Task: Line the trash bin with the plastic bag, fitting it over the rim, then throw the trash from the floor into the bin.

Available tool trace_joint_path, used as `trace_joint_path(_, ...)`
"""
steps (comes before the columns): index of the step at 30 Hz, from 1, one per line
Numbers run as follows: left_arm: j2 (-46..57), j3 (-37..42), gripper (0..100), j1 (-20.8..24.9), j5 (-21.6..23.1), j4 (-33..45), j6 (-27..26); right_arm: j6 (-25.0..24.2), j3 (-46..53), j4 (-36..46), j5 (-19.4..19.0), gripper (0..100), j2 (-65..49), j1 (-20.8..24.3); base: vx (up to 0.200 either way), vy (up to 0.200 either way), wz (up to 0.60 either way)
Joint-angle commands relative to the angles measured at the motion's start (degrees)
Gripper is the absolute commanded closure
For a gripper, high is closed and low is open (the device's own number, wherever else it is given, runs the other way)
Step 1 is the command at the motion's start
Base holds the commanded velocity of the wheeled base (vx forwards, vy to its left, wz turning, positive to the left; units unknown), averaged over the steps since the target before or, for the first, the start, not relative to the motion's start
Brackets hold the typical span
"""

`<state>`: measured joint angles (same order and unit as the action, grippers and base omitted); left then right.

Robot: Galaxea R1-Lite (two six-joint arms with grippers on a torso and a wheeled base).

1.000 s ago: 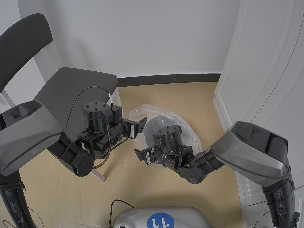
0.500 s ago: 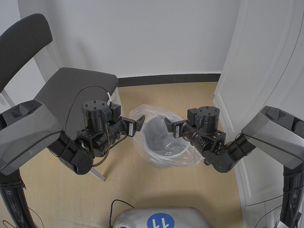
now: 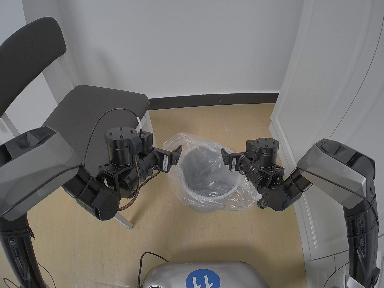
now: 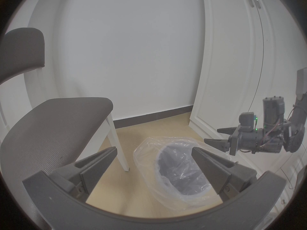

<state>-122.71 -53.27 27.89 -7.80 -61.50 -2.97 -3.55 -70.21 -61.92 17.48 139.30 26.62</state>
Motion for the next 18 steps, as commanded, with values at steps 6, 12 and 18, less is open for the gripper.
trace_joint_path(6,-0.69,-0.08,0,0.06,-0.2,-0.64,-0.1,-0.23,-2.13,0.3,-1.84,0,5.81,-1.05,0.0,0.0,0.0)
trace_joint_path(12,-1.22,-0.16,0,0.23,-0.2,-0.73,-0.1,-0.76,-2.92,1.36,-2.8,100,7.04,-1.58,0.0,0.0,0.0)
trace_joint_path(18,-1.22,-0.16,0,0.32,-0.2,-0.73,-0.1,-2.87,-6.08,1.45,-2.8,100,6.33,-3.77,0.0,0.0,0.0)
